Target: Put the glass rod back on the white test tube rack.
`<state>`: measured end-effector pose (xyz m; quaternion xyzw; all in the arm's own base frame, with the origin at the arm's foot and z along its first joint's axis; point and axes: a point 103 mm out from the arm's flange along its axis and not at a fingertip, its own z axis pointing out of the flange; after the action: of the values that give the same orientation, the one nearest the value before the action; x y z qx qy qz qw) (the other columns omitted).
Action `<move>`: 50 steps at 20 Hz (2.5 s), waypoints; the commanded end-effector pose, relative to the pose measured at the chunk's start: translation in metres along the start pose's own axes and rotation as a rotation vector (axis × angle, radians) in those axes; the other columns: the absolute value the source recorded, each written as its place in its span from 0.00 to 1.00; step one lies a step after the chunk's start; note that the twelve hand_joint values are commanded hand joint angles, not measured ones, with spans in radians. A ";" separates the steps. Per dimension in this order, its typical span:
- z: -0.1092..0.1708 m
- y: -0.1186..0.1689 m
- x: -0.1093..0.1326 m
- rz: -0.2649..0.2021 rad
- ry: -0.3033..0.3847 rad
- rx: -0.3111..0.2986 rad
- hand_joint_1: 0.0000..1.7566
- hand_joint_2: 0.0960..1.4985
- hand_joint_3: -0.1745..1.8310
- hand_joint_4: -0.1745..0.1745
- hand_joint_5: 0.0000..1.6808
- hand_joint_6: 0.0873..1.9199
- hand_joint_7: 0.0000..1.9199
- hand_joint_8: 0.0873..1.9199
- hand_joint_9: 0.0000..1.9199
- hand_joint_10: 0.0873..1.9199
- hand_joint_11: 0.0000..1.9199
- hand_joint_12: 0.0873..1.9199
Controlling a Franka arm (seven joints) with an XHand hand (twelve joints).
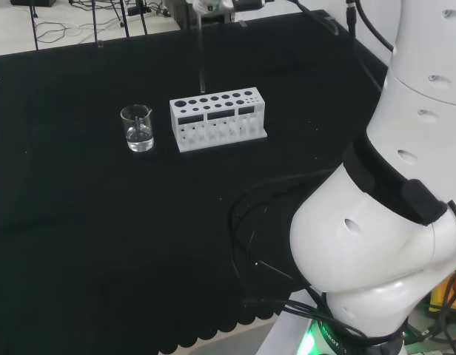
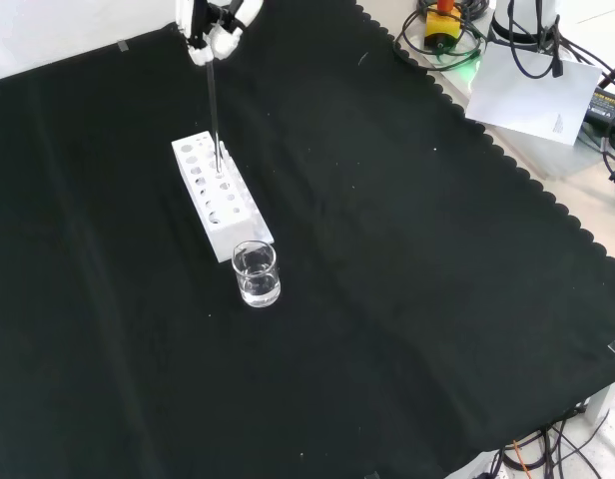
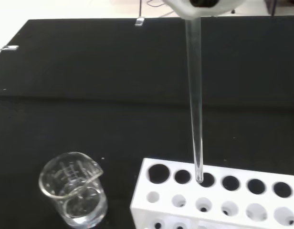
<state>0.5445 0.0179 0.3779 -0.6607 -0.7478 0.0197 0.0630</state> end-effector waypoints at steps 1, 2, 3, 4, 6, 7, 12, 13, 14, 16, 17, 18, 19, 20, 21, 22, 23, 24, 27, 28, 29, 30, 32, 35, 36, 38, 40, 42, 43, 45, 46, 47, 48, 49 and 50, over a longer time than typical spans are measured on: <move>0.004 -0.009 -0.020 0.028 -0.005 0.005 0.70 0.70 0.00 0.00 0.73 0.30 0.77 0.56 0.92 0.36 0.92 0.33; 0.005 -0.010 -0.021 0.031 -0.007 0.007 0.70 0.70 0.00 0.00 0.73 0.30 0.77 0.56 0.92 0.36 0.92 0.33; 0.007 -0.011 -0.022 0.031 -0.008 0.010 0.70 0.70 0.00 0.00 0.73 0.30 0.77 0.56 0.92 0.36 0.92 0.33; 0.008 -0.012 -0.021 0.027 -0.022 0.013 0.70 0.70 0.00 0.00 0.73 0.30 0.77 0.56 0.92 0.36 0.92 0.33; 0.010 -0.012 -0.018 0.020 -0.029 0.013 0.70 0.70 0.00 0.00 0.73 0.30 0.77 0.56 0.92 0.36 0.92 0.33; 0.010 -0.012 -0.017 0.017 -0.029 0.013 0.70 0.70 0.00 0.00 0.73 0.30 0.77 0.56 0.92 0.36 0.92 0.33; 0.014 -0.005 -0.014 0.013 -0.022 0.016 0.70 0.70 0.00 0.00 0.73 0.30 0.77 0.56 0.92 0.36 0.92 0.33; 0.014 -0.004 -0.014 0.013 -0.018 0.017 0.70 0.70 0.00 0.00 0.73 0.30 0.77 0.56 0.92 0.36 0.92 0.33; 0.016 -0.003 -0.016 0.014 -0.015 0.018 0.70 0.70 0.00 0.00 0.73 0.30 0.77 0.56 0.92 0.36 0.92 0.33; 0.018 -0.002 -0.018 0.015 -0.013 0.022 0.70 0.70 0.00 0.00 0.73 0.30 0.77 0.56 0.92 0.36 0.92 0.33; 0.019 -0.002 -0.019 0.015 -0.014 0.024 0.70 0.70 0.00 0.00 0.73 0.30 0.77 0.56 0.92 0.36 0.92 0.33; 0.020 -0.002 -0.021 0.016 -0.011 0.023 0.70 0.70 0.00 0.00 0.73 0.30 0.77 0.56 0.92 0.36 0.92 0.33; 0.022 -0.002 -0.022 0.017 -0.009 0.026 0.70 0.70 0.00 0.00 0.73 0.30 0.77 0.56 0.92 0.36 0.92 0.33; 0.023 -0.001 -0.023 0.017 -0.006 0.026 0.70 0.70 0.00 0.00 0.73 0.30 0.77 0.56 0.92 0.36 0.92 0.33; 0.023 -0.001 -0.023 0.014 -0.007 0.026 0.70 0.70 0.00 0.00 0.73 0.30 0.77 0.56 0.92 0.36 0.92 0.33; 0.024 -0.001 -0.022 0.011 -0.004 0.027 0.70 0.70 0.00 0.00 0.73 0.30 0.77 0.56 0.92 0.36 0.92 0.33; 0.026 -0.001 -0.022 0.009 -0.001 0.028 0.70 0.70 0.00 0.00 0.73 0.30 0.77 0.56 0.92 0.36 0.92 0.33; 0.027 -0.001 -0.021 0.008 -0.002 0.029 0.70 0.70 0.00 0.00 0.73 0.30 0.77 0.56 0.92 0.36 0.92 0.33; 0.032 0.000 -0.021 0.009 0.000 0.033 0.70 0.70 0.00 0.00 0.73 0.30 0.77 0.56 0.92 0.36 0.92 0.33; 0.033 0.001 -0.021 0.009 0.001 0.038 0.70 0.70 0.00 0.00 0.73 0.30 0.77 0.56 0.92 0.36 0.92 0.33; 0.034 0.001 -0.021 0.009 0.003 0.042 0.70 0.70 0.00 0.00 0.73 0.30 0.77 0.56 0.92 0.36 0.92 0.33; 0.036 0.002 -0.022 0.010 0.000 0.047 0.70 0.70 0.00 0.00 0.73 0.30 0.77 0.56 0.92 0.36 0.92 0.33; 0.038 0.003 -0.023 0.010 -0.004 0.050 0.70 0.70 0.00 0.00 0.73 0.30 0.77 0.56 0.92 0.36 0.92 0.33; 0.039 0.005 -0.025 0.014 -0.003 0.051 0.70 0.70 0.00 0.00 0.73 0.30 0.77 0.56 0.92 0.36 0.92 0.33; 0.038 0.006 -0.026 0.016 -0.004 0.049 0.70 0.70 0.00 0.00 0.73 0.30 0.77 0.56 0.92 0.36 0.92 0.33; 0.037 0.008 -0.026 0.016 -0.006 0.048 0.70 0.70 0.00 0.00 0.73 0.30 0.77 0.56 0.92 0.36 0.92 0.33; 0.038 0.009 -0.027 0.018 -0.005 0.047 0.70 0.70 0.00 0.00 0.73 0.30 0.77 0.56 0.92 0.36 0.92 0.33; 0.042 0.009 -0.028 0.022 0.001 0.057 0.70 0.70 0.00 0.00 0.73 0.30 0.77 0.56 0.92 0.36 0.92 0.33; 0.045 0.009 -0.028 0.022 0.007 0.062 0.70 0.70 0.00 0.00 0.73 0.30 0.77 0.56 0.92 0.36 0.92 0.33; 0.053 0.008 -0.029 0.024 0.010 0.075 0.70 0.70 0.00 0.00 0.73 0.30 0.77 0.56 0.92 0.36 0.92 0.33; 0.058 0.008 -0.030 0.027 0.014 0.081 0.70 0.70 0.00 0.00 0.73 0.30 0.77 0.56 0.92 0.36 0.92 0.33; 0.063 0.007 -0.031 0.029 0.017 0.089 0.70 0.70 0.00 0.00 0.73 0.30 0.77 0.56 0.92 0.36 0.92 0.33; 0.067 0.007 -0.032 0.031 0.022 0.093 0.70 0.70 0.00 0.00 0.73 0.30 0.77 0.56 0.92 0.36 0.92 0.33; 0.071 0.007 -0.034 0.034 0.026 0.097 0.70 0.70 0.00 0.00 0.73 0.30 0.77 0.56 0.92 0.36 0.92 0.33; 0.074 0.007 -0.035 0.037 0.028 0.102 0.70 0.70 0.00 0.00 0.73 0.30 0.77 0.56 0.92 0.36 0.92 0.33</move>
<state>0.5489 -0.0076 0.3164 -0.6676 -0.7369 0.0471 0.0953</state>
